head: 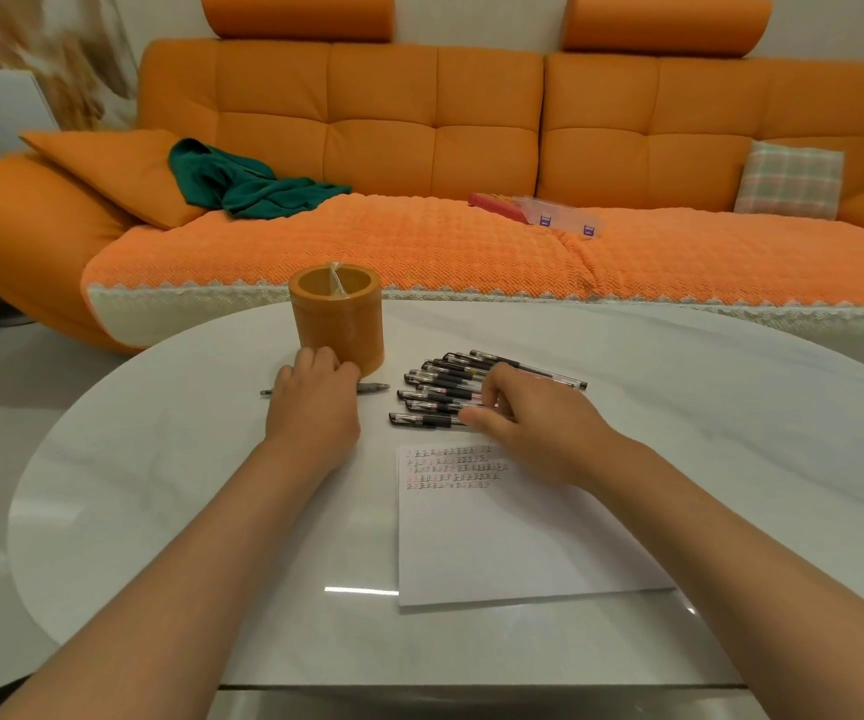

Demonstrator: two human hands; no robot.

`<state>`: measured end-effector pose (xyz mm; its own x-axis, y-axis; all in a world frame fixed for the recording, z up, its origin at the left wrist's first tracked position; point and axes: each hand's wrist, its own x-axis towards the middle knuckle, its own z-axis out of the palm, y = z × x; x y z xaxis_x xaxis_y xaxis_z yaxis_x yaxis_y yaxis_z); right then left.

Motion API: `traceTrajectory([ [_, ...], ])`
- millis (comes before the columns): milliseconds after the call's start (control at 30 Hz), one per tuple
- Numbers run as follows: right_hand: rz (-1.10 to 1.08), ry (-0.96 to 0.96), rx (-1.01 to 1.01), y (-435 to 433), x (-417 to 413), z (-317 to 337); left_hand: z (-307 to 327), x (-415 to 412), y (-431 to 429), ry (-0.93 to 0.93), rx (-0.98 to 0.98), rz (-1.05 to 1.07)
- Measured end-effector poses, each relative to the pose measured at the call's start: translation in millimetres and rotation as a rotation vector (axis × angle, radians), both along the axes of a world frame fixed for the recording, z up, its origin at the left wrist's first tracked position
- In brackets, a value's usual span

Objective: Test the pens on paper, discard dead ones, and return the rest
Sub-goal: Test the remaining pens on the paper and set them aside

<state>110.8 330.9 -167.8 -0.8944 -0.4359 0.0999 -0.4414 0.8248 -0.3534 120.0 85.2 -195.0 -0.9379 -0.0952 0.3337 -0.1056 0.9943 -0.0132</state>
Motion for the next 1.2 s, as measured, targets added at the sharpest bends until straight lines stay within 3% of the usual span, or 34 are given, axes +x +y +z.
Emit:
traceTrajectory([
  [200,0.128,-0.070,-0.105,6.9,-6.9,-1.0,1.4,0.2,1.3,0.005,0.082,-0.065],
  [400,0.251,0.074,-0.061,3.7,0.1,-6.2,2.5,1.3,-0.4,0.035,0.043,-0.084],
  [700,0.161,0.301,-0.021,5.2,-5.6,-13.9,16.6,7.4,15.8,0.099,0.171,-0.195],
  [833,0.114,0.297,-0.003,4.8,-7.3,-13.0,19.0,11.4,28.1,0.112,0.290,-0.280],
  [967,0.065,0.288,-0.114,2.1,-4.8,-10.0,22.7,15.8,41.8,0.054,0.584,-0.330],
  [1100,0.133,0.327,-0.284,0.0,1.7,-2.6,34.9,19.2,53.7,0.028,1.103,-0.272],
  [1200,0.265,0.474,-0.176,-0.7,7.3,2.7,46.3,21.1,55.7,-0.068,1.546,-0.192],
])
